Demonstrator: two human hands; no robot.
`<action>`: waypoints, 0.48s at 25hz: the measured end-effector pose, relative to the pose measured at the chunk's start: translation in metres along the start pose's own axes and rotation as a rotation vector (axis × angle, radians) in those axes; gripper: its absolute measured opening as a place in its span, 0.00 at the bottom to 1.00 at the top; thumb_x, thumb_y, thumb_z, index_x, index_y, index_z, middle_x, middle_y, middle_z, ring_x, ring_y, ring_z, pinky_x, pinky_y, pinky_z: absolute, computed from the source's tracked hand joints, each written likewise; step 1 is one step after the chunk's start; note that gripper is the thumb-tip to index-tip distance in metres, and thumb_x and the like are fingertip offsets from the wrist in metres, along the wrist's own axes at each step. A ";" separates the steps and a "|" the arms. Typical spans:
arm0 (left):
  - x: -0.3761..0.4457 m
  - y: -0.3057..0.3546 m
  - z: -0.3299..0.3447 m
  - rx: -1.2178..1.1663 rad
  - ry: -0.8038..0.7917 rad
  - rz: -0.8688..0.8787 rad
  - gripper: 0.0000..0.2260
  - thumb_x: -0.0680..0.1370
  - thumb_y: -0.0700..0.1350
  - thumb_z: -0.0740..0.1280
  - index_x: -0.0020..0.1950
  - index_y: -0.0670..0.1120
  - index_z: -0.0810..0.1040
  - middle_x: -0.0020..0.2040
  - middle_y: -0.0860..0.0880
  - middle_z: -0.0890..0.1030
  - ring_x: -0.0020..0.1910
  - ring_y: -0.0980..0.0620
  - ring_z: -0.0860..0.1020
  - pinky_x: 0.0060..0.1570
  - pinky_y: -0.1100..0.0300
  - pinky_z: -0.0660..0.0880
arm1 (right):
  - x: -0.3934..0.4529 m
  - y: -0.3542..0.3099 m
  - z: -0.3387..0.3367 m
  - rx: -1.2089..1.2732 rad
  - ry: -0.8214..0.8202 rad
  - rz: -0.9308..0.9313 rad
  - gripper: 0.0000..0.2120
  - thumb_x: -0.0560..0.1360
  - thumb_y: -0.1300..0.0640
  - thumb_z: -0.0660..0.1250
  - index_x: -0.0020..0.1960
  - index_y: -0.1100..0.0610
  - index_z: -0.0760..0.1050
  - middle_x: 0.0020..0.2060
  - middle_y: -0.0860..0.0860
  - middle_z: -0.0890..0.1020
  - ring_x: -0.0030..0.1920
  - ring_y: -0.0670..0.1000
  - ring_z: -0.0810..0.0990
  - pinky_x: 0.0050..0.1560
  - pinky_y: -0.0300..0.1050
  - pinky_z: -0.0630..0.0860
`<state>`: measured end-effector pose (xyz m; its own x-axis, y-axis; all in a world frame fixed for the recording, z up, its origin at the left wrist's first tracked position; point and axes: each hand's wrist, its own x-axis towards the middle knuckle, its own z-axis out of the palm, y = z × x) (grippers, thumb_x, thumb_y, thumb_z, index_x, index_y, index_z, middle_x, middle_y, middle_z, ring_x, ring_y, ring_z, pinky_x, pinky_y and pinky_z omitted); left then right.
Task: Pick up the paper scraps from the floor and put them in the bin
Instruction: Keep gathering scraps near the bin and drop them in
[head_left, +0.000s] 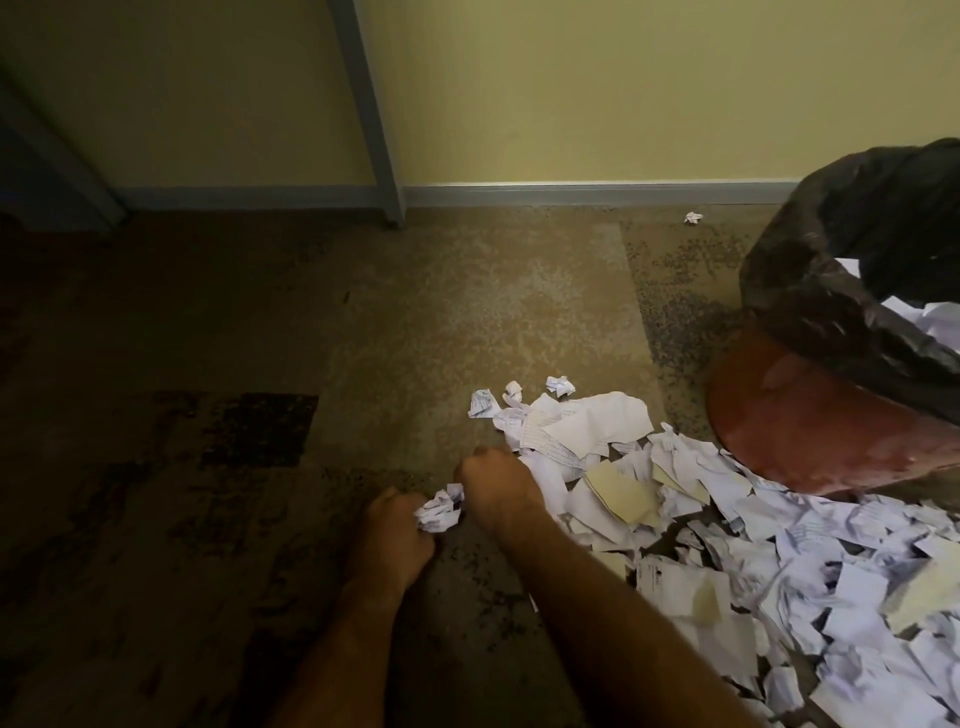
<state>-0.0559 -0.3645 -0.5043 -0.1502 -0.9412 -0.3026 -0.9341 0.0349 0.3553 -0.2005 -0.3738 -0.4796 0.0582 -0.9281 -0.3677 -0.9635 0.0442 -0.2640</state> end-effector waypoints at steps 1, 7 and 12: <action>0.000 0.000 0.000 -0.003 0.000 -0.015 0.06 0.75 0.41 0.68 0.50 0.48 0.83 0.51 0.47 0.79 0.48 0.49 0.77 0.46 0.60 0.74 | 0.000 0.001 0.000 -0.011 0.000 -0.003 0.12 0.78 0.61 0.64 0.60 0.59 0.79 0.56 0.59 0.80 0.56 0.58 0.78 0.55 0.49 0.75; 0.002 0.018 -0.029 -0.382 0.034 -0.194 0.03 0.76 0.45 0.71 0.42 0.47 0.83 0.38 0.49 0.83 0.39 0.50 0.81 0.44 0.53 0.81 | -0.004 0.016 -0.028 0.379 0.186 0.169 0.10 0.74 0.51 0.71 0.51 0.55 0.83 0.47 0.52 0.85 0.46 0.50 0.83 0.48 0.42 0.77; 0.027 0.091 -0.091 -0.699 0.248 -0.063 0.01 0.72 0.42 0.74 0.42 0.48 0.84 0.35 0.51 0.84 0.37 0.50 0.83 0.39 0.52 0.82 | -0.031 0.044 -0.129 0.936 0.536 0.216 0.07 0.72 0.61 0.74 0.45 0.49 0.82 0.35 0.44 0.82 0.33 0.43 0.82 0.34 0.40 0.81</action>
<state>-0.1160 -0.4172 -0.3998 0.0517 -0.9854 -0.1621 -0.5019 -0.1660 0.8489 -0.2781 -0.3909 -0.3651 -0.4270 -0.8973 -0.1122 -0.3472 0.2772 -0.8959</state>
